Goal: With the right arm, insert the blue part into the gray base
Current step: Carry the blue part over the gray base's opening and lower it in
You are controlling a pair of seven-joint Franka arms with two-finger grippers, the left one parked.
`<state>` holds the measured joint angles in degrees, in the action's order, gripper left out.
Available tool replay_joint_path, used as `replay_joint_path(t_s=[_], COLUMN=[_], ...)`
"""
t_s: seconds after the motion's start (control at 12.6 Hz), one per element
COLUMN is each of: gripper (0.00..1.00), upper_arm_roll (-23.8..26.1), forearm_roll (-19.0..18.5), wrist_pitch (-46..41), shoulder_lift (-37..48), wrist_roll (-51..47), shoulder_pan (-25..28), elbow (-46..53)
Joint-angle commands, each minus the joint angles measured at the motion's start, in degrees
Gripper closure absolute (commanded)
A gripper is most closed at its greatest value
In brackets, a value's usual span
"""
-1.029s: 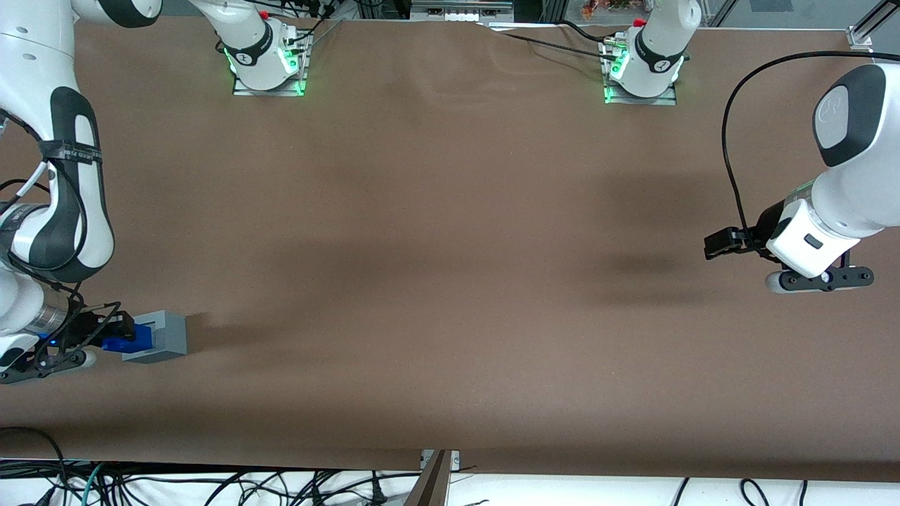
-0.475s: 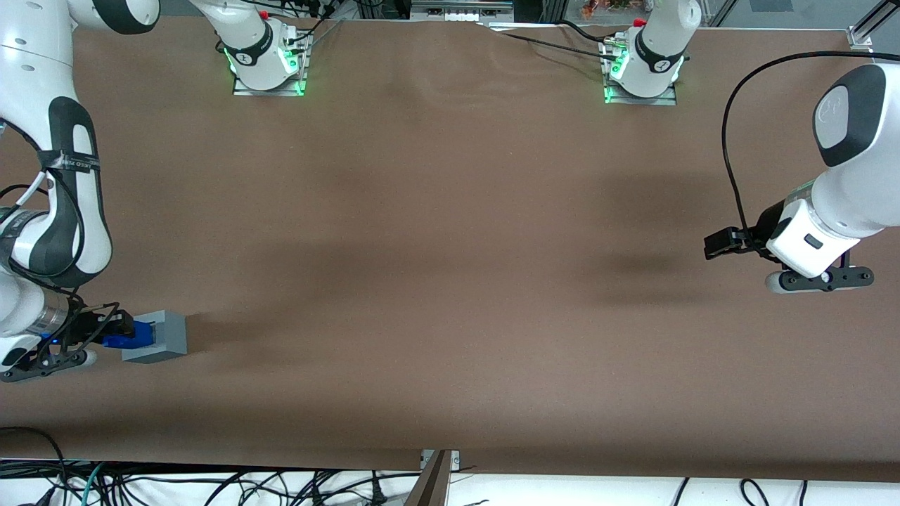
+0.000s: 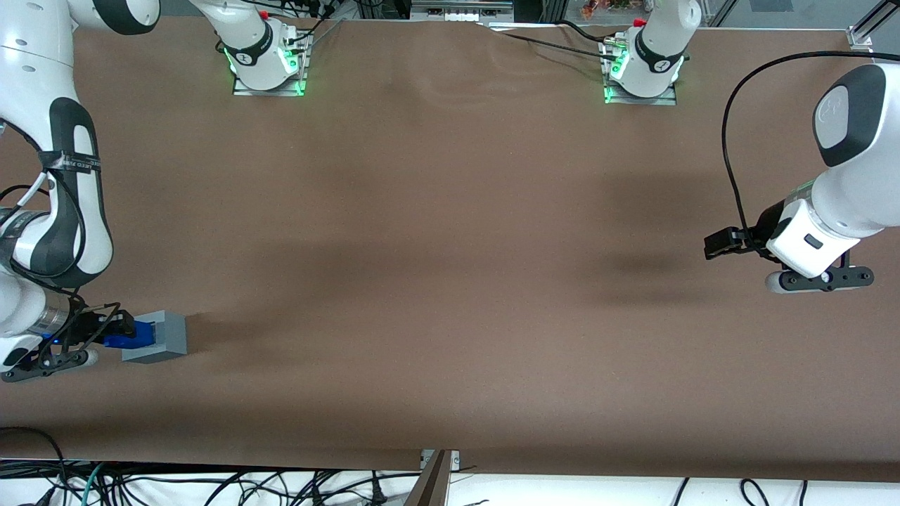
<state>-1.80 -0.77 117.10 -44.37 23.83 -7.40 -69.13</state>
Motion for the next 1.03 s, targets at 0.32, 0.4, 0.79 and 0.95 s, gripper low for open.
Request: replay_joint_path(t_s=[0.32, 0.4, 0.79, 0.95], gripper=[0.62, 0.62, 0.61, 0.11], upper_arm_roll=[0.66, 0.66, 0.66, 0.66], forearm_roll=[0.77, 0.77, 0.77, 0.77], wrist_pitch=[1.29, 1.29, 1.38, 1.46], shoulder_lift=[-1.69, -1.69, -1.95, -2.30], wrist_roll=[-2.64, -2.91, -3.97, -3.97], shoulder_pan=[0.19, 0.54, 0.72, 0.63], elbow=[-0.30, -0.30, -0.39, -0.30])
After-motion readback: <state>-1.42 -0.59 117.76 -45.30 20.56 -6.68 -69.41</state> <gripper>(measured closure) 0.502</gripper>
